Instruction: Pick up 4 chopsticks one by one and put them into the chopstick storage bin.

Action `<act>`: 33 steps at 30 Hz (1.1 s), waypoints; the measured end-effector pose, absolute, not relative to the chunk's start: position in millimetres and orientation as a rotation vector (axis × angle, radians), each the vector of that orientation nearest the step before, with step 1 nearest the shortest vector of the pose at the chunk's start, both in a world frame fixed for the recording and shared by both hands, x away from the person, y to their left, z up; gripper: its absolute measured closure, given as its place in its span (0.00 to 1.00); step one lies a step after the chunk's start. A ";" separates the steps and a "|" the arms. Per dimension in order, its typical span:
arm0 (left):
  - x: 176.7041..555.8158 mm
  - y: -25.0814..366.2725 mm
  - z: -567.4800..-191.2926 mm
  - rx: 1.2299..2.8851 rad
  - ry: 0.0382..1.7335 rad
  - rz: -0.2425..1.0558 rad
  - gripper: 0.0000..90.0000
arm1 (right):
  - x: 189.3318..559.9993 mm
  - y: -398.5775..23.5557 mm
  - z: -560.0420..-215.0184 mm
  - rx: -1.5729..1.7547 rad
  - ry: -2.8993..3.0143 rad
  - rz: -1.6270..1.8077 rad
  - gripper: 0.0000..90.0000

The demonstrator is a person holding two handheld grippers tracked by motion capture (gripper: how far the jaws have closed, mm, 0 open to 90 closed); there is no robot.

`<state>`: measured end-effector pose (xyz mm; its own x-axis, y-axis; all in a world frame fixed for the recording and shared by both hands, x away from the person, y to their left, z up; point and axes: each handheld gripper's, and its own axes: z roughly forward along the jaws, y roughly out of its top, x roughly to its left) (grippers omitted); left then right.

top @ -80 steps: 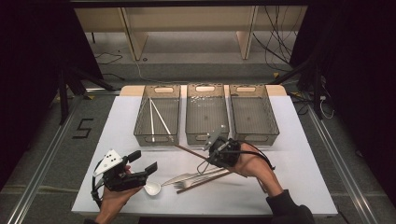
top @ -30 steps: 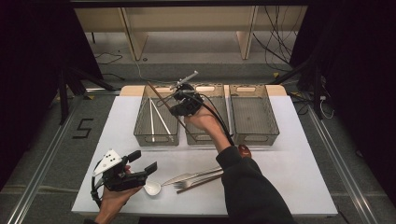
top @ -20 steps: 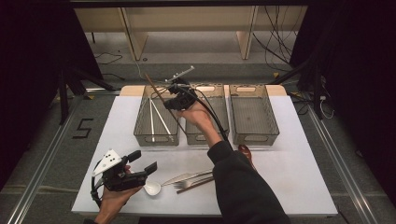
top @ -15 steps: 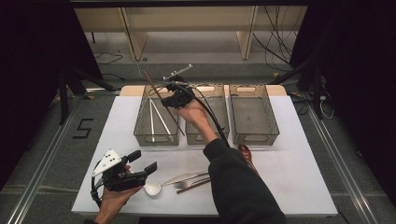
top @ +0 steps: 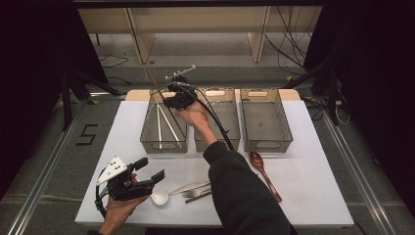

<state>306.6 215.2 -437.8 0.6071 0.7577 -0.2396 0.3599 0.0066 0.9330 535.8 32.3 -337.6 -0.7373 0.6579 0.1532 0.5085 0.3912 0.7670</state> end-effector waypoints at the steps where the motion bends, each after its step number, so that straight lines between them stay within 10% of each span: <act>1: 306.6 215.1 -437.8 1.597 0.955 0.401 0.19 | 536.2 33.1 -338.3 1.061 2.464 1.271 0.95; 33: 306.3 215.0 -437.6 1.597 0.951 0.401 0.19 | 542.5 39.0 -371.3 1.161 2.460 1.221 0.94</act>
